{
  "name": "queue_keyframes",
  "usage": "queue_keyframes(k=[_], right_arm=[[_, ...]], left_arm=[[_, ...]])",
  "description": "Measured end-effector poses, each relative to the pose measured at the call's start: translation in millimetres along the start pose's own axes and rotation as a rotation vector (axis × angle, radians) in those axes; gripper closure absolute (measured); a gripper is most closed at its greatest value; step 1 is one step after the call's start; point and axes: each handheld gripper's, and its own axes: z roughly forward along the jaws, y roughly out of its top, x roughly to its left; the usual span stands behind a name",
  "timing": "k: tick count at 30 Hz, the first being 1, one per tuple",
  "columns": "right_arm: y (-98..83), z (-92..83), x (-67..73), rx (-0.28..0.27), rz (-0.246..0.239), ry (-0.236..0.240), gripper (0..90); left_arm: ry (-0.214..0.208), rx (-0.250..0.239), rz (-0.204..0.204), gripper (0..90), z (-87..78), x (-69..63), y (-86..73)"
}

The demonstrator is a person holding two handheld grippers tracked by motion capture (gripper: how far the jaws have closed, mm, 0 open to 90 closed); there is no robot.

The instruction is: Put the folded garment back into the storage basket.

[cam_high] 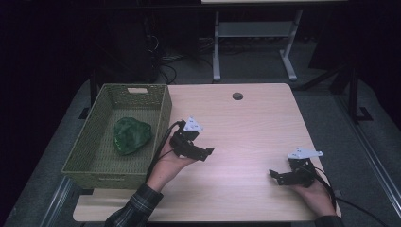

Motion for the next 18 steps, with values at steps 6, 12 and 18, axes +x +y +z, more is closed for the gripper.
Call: queue_keyframes(k=[6,12,18], right_arm=[[0.0,0.0,0.0,0.000,0.000,0.000,4.4],[0.0,0.0,0.0,0.000,0.000,0.000,4.4],[0.0,0.0,0.0,0.000,0.000,0.000,4.4]], left_arm=[[-0.006,0.042,0.054,16.9,24.9,-12.1,-10.5],[-0.019,0.091,0.058,15.8,47.3,-12.5,-25.3],[-0.011,0.133,0.061,15.5,62.7,-15.3,-35.4]])
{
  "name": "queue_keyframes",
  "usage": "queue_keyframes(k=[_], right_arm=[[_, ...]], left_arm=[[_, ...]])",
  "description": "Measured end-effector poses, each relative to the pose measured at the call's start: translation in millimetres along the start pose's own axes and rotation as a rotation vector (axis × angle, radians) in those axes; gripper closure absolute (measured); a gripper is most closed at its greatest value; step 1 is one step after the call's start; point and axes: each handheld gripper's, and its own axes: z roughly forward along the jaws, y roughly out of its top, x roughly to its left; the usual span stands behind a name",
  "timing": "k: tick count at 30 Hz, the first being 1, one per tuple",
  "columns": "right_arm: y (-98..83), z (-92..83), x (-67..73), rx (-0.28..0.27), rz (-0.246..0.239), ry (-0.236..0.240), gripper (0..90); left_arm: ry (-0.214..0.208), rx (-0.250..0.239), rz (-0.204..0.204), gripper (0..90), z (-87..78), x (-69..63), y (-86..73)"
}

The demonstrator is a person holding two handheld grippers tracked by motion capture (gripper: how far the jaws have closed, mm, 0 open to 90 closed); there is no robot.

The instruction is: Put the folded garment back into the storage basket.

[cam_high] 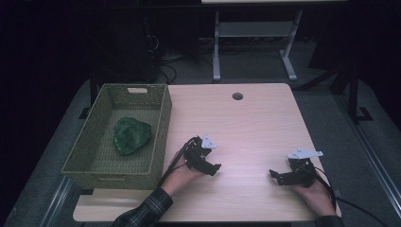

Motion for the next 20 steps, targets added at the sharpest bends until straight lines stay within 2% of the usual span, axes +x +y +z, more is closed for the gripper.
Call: queue_keyframes(k=[6,7,10,13,20], right_arm=[[0.0,0.0,0.0,0.000,0.001,0.000,4.4],[0.0,0.0,0.0,0.000,0.000,0.000,4.4],[0.0,0.0,0.0,0.000,0.001,0.000,4.4],[0.0,0.0,0.0,0.000,0.000,0.000,4.4],[0.0,0.0,0.0,0.000,0.000,0.000,4.4]], left_arm=[[-0.009,0.016,-0.005,15.4,9.1,0.0,-5.5],[-0.016,0.006,-0.019,14.4,9.8,0.7,-6.5],[-0.016,-0.005,-0.017,14.2,9.9,3.5,-8.3],[-0.021,-0.046,-0.010,13.0,10.1,4.8,-13.5],[-0.022,-0.080,-0.007,13.0,10.1,5.1,-18.0]])
